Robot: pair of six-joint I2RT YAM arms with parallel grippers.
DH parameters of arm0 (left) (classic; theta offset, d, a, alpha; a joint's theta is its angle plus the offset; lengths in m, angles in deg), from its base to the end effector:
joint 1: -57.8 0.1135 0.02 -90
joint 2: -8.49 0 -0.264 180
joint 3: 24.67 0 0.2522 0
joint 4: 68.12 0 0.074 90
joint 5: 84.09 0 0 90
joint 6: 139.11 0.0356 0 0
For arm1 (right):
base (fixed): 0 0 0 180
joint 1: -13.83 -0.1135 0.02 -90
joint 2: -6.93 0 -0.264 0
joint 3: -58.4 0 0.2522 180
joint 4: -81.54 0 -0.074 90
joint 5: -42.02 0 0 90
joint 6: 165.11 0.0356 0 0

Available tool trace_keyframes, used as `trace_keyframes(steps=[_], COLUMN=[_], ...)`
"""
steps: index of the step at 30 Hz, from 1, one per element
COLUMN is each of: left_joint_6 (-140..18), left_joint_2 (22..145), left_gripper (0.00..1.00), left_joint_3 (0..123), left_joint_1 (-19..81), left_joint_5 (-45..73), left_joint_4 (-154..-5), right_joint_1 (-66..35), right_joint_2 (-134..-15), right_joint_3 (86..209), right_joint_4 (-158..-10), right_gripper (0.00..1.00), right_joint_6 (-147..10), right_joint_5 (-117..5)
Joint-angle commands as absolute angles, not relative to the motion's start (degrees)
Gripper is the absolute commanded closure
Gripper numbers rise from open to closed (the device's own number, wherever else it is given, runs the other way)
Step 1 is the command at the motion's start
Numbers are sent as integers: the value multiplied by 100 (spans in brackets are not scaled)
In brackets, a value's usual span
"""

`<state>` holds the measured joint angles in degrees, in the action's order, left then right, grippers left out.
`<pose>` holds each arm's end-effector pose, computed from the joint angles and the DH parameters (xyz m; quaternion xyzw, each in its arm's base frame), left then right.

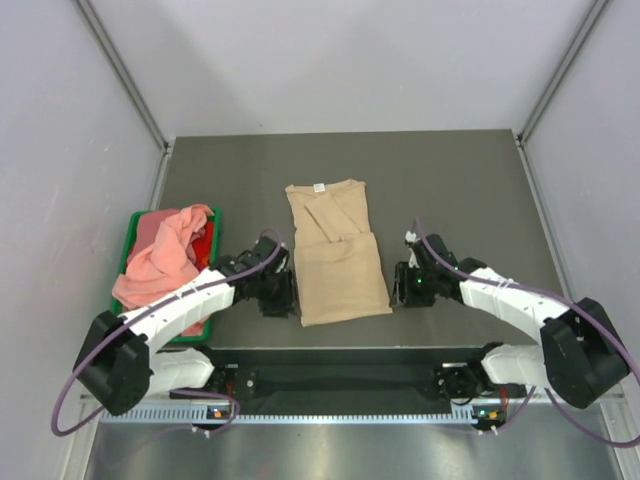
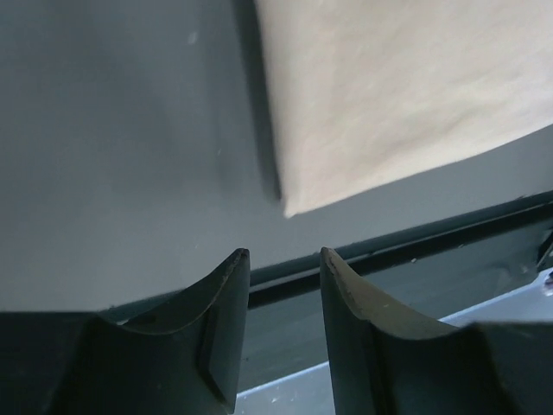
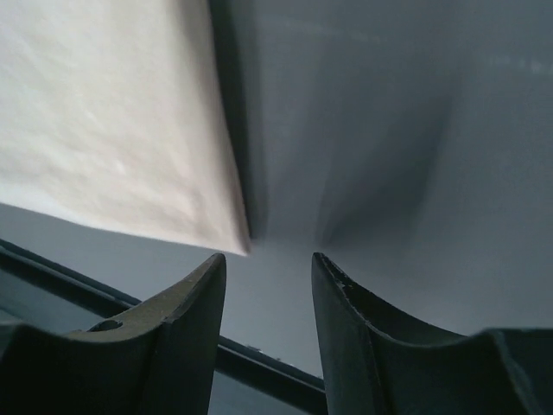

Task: Fold and stack the t-shirts
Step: Fold the tshirt

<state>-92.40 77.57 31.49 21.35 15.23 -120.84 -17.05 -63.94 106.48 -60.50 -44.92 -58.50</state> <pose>0.1708 -0.1333 0.2043 -0.0410 0.9735 -0.1958 0.1105 0.1848 0.1181 0.1701 -0.0289 0.9634 0.2041 0.1715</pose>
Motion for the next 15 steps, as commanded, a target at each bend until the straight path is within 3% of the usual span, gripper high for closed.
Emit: trace_keyframes(steps=[1,15], left_joint_6=[-9788,-10290], left_joint_2=[7389,7898], left_gripper=[56,55], left_joint_3=[2821,1942], left_joint_1=[2027,1658], left_joint_5=[1856,1962], left_joint_4=[-11581,-10719], right_joint_1=[-1711,-1755], right_joint_2=[-6049,-6215], right_joint_3=[10372,9853], right_joint_4=[-6132,-6914], right_gripper=[55,61], right_joint_6=[-4294,-4119], right_joint_5=[-5949,-6318])
